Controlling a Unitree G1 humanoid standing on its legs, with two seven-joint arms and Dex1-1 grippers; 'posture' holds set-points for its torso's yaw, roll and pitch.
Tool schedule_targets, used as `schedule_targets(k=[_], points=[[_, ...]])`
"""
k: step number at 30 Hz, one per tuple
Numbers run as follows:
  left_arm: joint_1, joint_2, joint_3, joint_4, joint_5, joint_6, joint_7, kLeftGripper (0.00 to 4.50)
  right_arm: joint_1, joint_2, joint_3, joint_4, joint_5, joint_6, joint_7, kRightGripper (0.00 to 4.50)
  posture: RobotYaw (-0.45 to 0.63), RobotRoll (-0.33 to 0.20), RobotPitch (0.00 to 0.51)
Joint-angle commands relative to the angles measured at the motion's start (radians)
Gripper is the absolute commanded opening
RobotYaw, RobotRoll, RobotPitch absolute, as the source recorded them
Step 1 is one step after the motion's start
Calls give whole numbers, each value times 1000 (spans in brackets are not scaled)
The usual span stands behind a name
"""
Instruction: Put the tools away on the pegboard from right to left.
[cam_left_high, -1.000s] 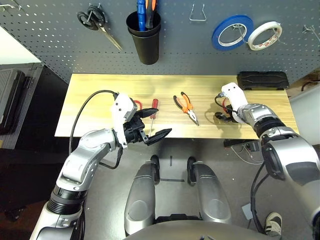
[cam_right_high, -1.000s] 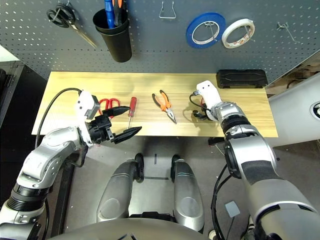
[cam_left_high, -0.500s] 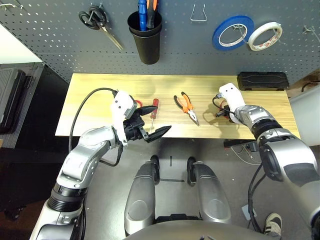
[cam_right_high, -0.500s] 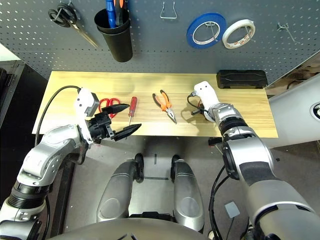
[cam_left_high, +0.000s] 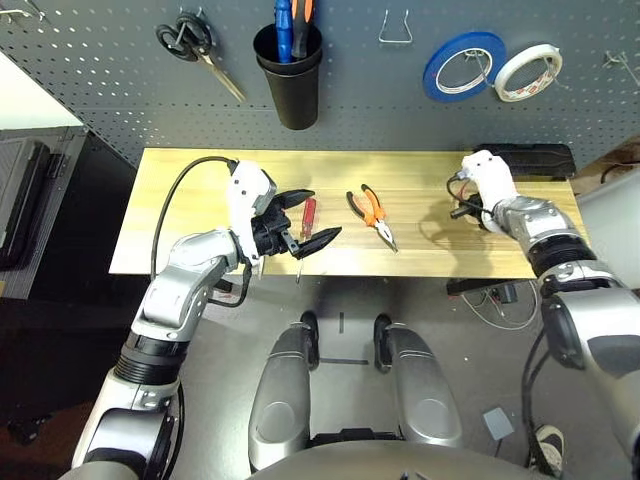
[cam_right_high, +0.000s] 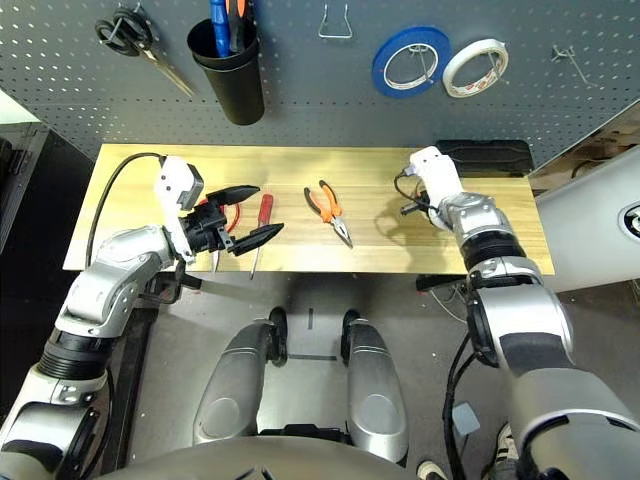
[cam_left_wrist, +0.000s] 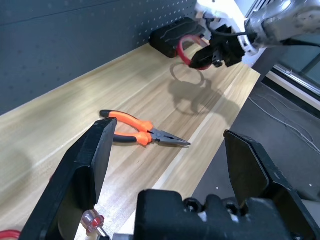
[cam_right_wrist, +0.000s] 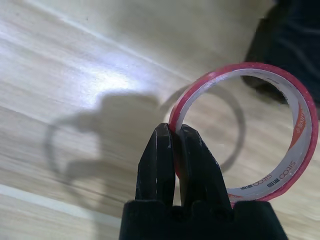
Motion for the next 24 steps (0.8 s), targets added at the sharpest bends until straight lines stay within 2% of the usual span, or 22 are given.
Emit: schedule_targets(k=[1, 7, 12, 14, 16, 24], points=[[4, -4, -13, 19, 13, -24, -20, 4500, 66, -50, -16, -165, 9, 88, 14, 52, -61, 0, 202], [-3, -14, 1, -13, -4, -37, -20, 4500, 167, -127, -22, -427, 24, 184, 49, 52, -60, 0, 200], [-18, -51, 37, -79, -49, -38, 6, 4500, 236, -196, -43, -573, 42, 163, 84, 52, -67, 0, 202], [-56, -116, 99, -99, -113, -7, 78, 4500, 249, -226, -52, -608, 48, 152, 97, 52, -69, 0, 206], [-93, -146, 128, -107, -134, 13, 119, 4500, 256, -249, -58, -624, 48, 140, 103, 52, -67, 0, 207], [-126, -142, 112, -153, -132, 39, 130, 4500, 262, -323, -75, -674, 41, 140, 101, 52, -73, 0, 211]])
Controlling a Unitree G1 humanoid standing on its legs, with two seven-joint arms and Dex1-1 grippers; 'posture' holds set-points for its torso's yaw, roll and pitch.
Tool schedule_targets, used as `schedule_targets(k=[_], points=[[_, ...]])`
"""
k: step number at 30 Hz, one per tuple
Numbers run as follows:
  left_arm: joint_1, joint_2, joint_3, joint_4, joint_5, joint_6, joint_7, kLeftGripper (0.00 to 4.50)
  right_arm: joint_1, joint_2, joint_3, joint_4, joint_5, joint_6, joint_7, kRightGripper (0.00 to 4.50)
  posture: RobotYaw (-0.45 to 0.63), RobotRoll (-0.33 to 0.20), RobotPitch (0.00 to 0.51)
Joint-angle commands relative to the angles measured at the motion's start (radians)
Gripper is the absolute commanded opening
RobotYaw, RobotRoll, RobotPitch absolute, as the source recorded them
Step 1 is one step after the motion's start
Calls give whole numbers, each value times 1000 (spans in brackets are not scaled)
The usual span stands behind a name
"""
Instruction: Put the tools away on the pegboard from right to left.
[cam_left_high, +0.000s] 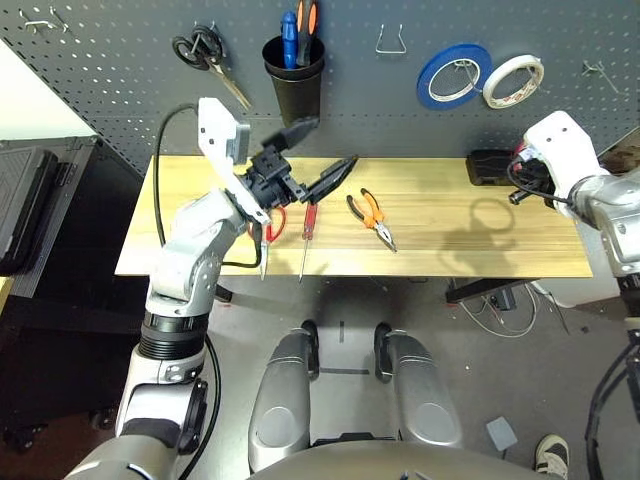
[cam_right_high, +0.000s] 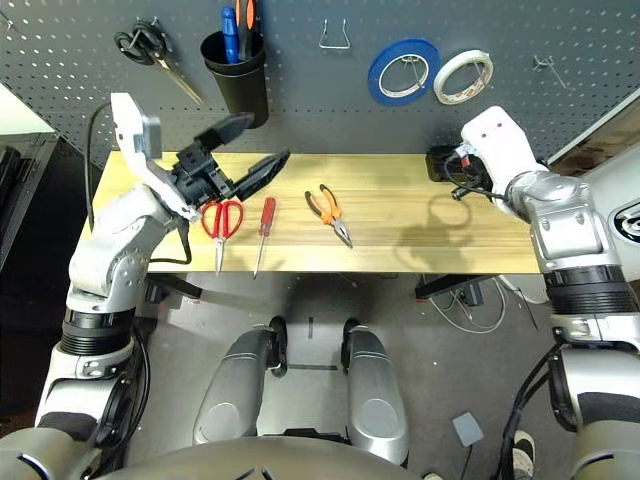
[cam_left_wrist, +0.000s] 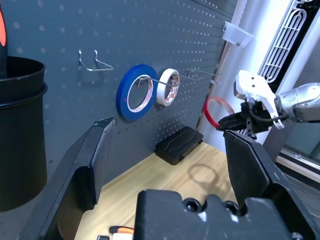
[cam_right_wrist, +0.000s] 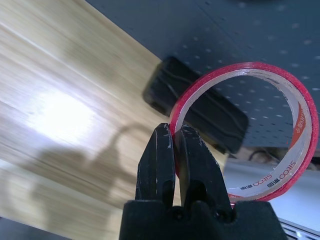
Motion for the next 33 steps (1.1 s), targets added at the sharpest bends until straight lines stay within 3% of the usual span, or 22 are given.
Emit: schedule_targets(k=[1, 17, 33], points=[[18, 4, -18, -36, -9, 22, 6, 4500, 9, -26, -26, -33, -1, 17, 0, 52, -76, 0, 212], [-28, 14, -124, -36, 33, 9, -34, 4500, -23, -63, -130, -67, -1, -108, -58, 52, -94, 0, 217], [-13, 11, -141, 21, 63, -60, -57, 4500, -185, -71, -136, 272, -11, -232, -188, 52, -87, 0, 214]])
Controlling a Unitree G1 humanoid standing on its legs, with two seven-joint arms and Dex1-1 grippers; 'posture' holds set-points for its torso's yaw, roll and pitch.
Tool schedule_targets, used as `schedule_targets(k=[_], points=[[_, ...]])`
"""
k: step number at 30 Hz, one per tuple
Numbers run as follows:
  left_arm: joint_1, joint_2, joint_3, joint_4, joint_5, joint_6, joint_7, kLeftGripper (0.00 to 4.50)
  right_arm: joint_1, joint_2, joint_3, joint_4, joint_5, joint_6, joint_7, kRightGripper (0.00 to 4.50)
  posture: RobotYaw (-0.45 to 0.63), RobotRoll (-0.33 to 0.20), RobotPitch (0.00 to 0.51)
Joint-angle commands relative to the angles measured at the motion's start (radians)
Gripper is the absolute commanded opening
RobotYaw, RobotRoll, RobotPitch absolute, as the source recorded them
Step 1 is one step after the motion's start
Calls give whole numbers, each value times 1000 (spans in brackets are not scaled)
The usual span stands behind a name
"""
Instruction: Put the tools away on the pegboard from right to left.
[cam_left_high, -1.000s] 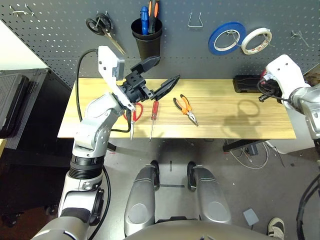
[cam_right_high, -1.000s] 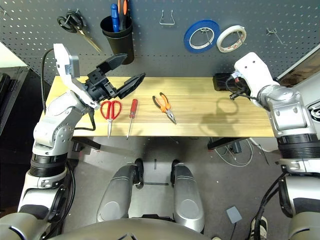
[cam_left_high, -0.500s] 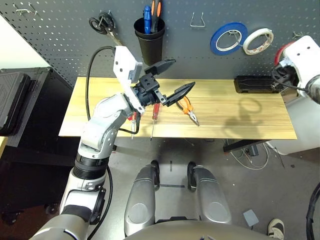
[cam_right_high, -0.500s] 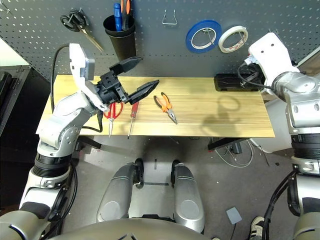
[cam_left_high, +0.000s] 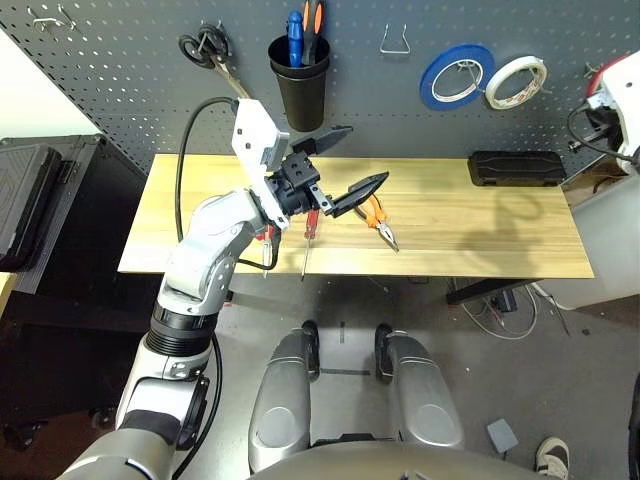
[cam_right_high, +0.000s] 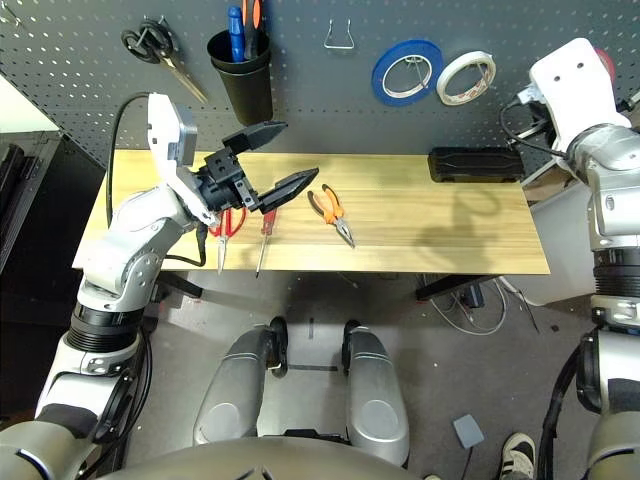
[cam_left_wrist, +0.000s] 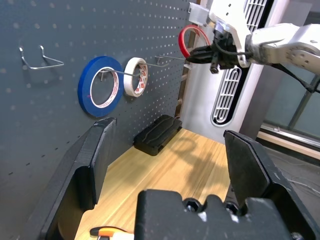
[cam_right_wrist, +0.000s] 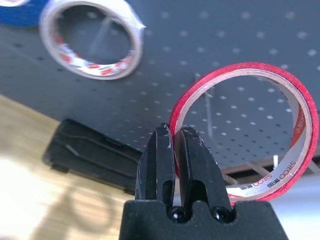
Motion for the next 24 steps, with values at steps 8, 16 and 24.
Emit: schedule_targets(k=[8, 16, 24], points=[[17, 4, -10, 20, 20, -25, -20, 4500, -119, 24, -10, 279, 7, -46, -32, 52, -78, 0, 218], [21, 10, -9, 16, 22, -22, -18, 4500, -223, 61, 23, 505, -13, -132, -30, 52, -68, 0, 219], [17, 9, -12, 14, 24, -17, -13, 4500, -327, 103, 50, 714, -33, -216, -44, 52, -68, 0, 219]])
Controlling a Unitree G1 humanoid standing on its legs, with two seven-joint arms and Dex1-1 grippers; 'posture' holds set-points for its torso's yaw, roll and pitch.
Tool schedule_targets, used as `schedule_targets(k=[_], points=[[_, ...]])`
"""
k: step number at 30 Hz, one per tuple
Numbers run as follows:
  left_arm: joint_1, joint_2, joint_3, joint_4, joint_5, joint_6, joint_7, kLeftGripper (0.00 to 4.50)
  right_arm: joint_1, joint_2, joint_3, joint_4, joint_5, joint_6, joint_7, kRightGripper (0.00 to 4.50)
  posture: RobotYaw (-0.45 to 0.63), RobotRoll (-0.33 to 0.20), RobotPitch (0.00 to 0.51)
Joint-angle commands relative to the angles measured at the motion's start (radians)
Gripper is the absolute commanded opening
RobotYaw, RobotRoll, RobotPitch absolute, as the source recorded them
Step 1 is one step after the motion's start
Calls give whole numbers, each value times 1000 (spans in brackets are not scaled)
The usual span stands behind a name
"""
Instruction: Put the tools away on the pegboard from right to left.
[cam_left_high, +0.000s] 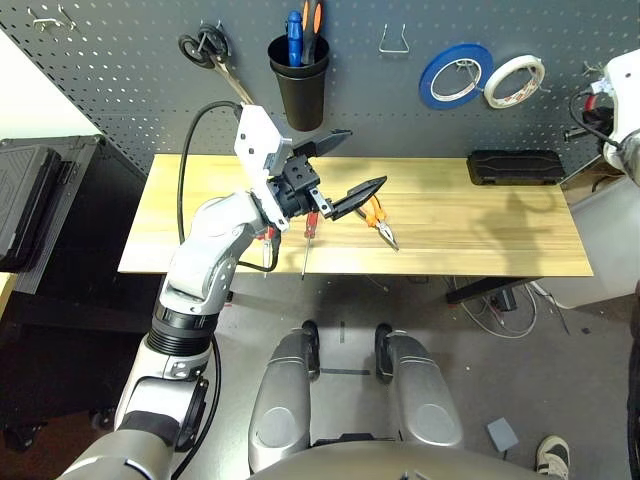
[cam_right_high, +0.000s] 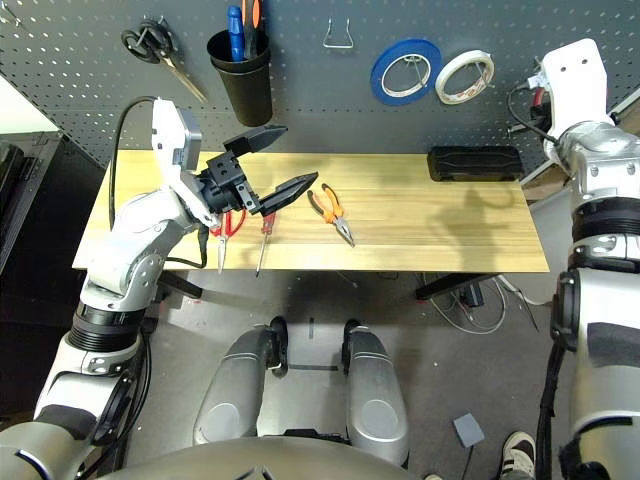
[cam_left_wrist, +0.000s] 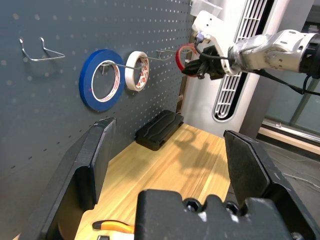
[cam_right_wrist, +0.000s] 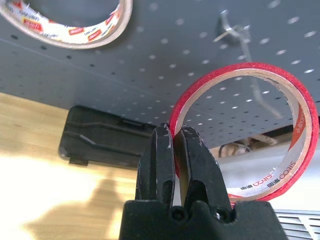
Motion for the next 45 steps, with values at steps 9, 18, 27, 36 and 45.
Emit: schedule_targets(k=[9, 18, 27, 36, 45], points=[[9, 6, -7, -20, 11, 12, 5, 4500, -52, 13, 15, 65, -8, -58, 2, 3022, -52, 0, 218], [1, 13, -12, -7, 26, 5, 5, 4500, 4, -92, 11, -228, 71, 160, 339, 4489, -64, 0, 217], [2, 22, -7, 20, 33, 2, -6, 4500, 147, -211, 65, -588, 183, 509, 699, 4489, -81, 0, 211], [41, 48, -10, 15, 27, 34, -17, 4500, 344, -116, 111, -756, 225, 447, 737, 4489, -53, 0, 207], [87, 58, -17, 25, 48, 43, -17, 4500, 363, -2, 207, -641, 161, 289, 719, 4489, -42, 0, 216]])
